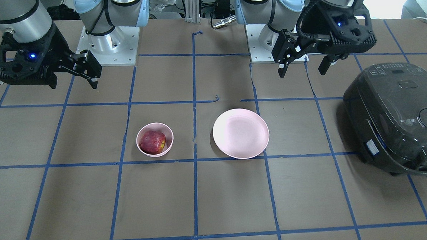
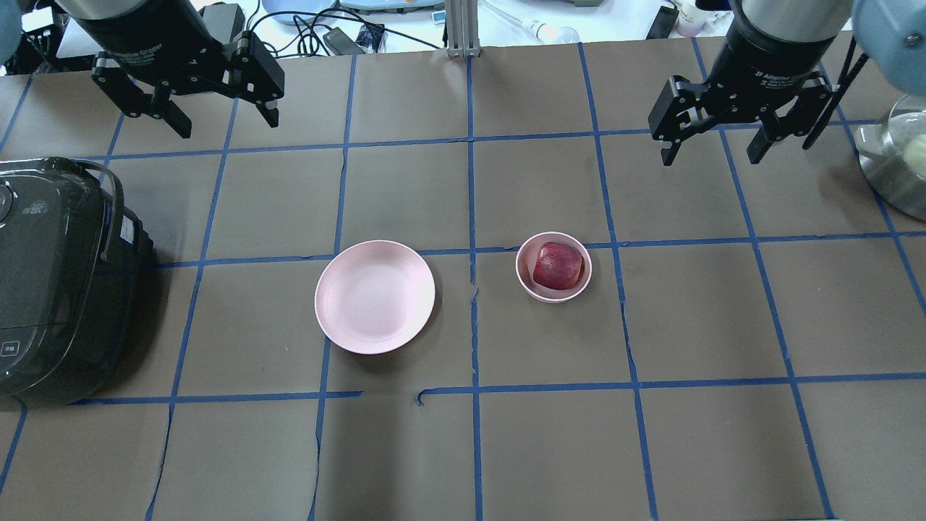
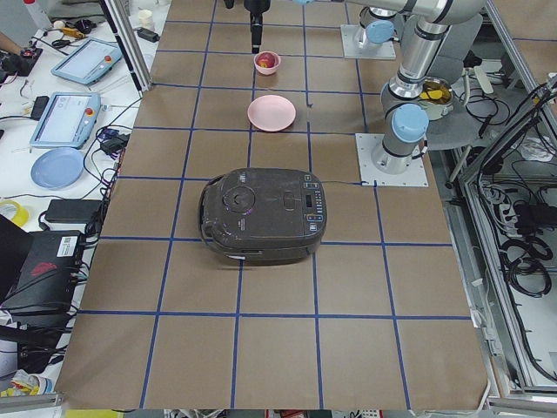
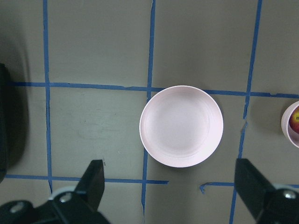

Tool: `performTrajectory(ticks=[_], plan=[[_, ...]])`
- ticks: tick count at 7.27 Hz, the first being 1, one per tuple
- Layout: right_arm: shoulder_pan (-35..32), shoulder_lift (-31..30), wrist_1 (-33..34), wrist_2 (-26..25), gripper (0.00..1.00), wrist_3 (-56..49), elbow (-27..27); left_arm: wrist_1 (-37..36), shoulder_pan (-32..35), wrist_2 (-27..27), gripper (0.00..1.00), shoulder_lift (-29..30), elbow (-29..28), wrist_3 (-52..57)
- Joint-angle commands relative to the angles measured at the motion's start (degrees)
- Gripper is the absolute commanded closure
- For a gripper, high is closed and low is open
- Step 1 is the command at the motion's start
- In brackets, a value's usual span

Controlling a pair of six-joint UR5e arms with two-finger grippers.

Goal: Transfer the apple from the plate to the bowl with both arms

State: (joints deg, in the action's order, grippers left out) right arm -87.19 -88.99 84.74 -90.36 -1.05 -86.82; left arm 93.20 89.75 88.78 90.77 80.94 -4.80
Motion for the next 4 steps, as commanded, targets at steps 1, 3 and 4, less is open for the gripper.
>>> performTrajectory(ticks=[1,3,4], plan=[[0.0,0.0,0.0,-0.1,0.00,-0.1,-0.3,0.3,-1.2,-1.0,0.00,-0.4,-0.6,0.0],[0.0,0.0,0.1,0.1,0.00,-0.1,-0.3,0.1,-1.2,-0.3,0.00,-0.1,0.3,-0.7],[0.0,0.1,0.1,0.2,0.00,-0.1,-0.3,0.1,-1.2,-0.3,0.00,-0.1,0.4,-0.8]])
